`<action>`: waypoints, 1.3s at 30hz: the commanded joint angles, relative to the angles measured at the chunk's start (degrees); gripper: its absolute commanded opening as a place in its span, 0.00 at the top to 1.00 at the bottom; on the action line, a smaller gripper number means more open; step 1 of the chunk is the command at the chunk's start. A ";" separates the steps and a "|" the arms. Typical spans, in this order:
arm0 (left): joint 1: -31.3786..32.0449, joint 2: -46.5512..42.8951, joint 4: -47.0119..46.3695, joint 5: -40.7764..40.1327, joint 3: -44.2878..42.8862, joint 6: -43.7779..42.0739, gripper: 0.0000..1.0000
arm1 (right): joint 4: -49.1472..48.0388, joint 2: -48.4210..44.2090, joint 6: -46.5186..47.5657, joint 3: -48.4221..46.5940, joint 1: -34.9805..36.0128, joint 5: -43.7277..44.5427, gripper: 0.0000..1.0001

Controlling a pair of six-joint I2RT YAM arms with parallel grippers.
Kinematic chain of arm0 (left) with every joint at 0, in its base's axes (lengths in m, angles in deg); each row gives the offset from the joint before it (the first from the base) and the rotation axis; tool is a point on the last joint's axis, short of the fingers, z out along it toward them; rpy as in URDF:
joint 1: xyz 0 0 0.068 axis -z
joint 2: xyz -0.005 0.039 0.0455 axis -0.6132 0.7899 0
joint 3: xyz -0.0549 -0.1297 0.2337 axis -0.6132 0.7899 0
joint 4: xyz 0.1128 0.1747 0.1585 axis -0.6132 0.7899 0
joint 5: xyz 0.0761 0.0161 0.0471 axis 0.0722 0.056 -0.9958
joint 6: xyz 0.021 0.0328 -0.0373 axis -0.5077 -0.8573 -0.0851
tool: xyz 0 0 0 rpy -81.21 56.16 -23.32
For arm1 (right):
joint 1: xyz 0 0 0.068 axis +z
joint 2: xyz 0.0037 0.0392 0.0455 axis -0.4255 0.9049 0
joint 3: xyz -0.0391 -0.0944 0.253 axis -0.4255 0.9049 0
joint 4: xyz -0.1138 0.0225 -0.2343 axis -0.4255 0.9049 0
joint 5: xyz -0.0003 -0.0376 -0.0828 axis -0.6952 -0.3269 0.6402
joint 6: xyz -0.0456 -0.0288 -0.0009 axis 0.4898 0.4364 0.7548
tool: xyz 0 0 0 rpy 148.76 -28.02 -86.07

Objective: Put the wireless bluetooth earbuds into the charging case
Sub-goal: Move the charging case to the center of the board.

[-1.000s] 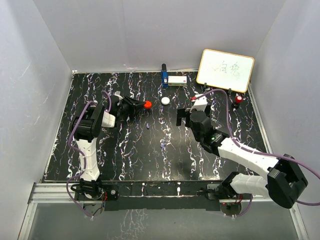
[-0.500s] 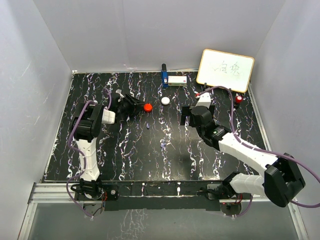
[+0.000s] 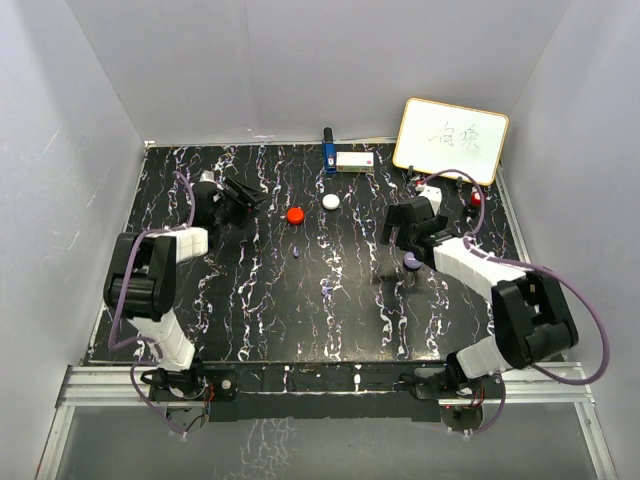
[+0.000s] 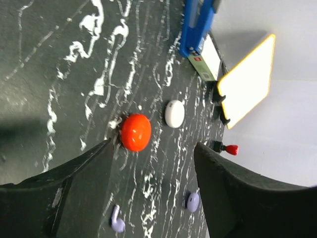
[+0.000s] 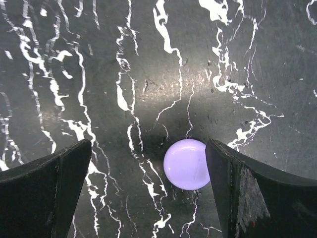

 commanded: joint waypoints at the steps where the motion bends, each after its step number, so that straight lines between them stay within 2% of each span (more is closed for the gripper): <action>1: 1.25 -10.10 2.47 -1.10 4.03 -3.80 0.36 | 1.26 3.42 -2.82 -3.50 -2.10 -0.95 0.02; 7: 4.66 -19.79 8.05 -1.66 7.20 -8.99 0.36 | 1.65 4.88 -3.17 -2.84 -3.04 -0.62 0.02; 14: 8.14 -26.75 9.22 -2.39 11.17 -9.30 0.36 | 2.35 6.00 -3.78 -1.76 -3.02 -1.68 0.02; 22: 11.40 -29.62 10.75 -2.55 12.10 -10.21 0.36 | 3.83 6.48 -4.53 -0.58 -3.05 0.16 0.04; 33: 12.46 -31.65 10.63 -2.35 13.87 -10.04 0.37 | 4.86 7.10 -5.62 1.10 -3.03 0.30 0.09; 39: 12.68 -33.50 11.72 -2.35 14.23 -10.59 0.37 | 4.83 8.18 -5.88 1.48 -3.02 -0.04 0.17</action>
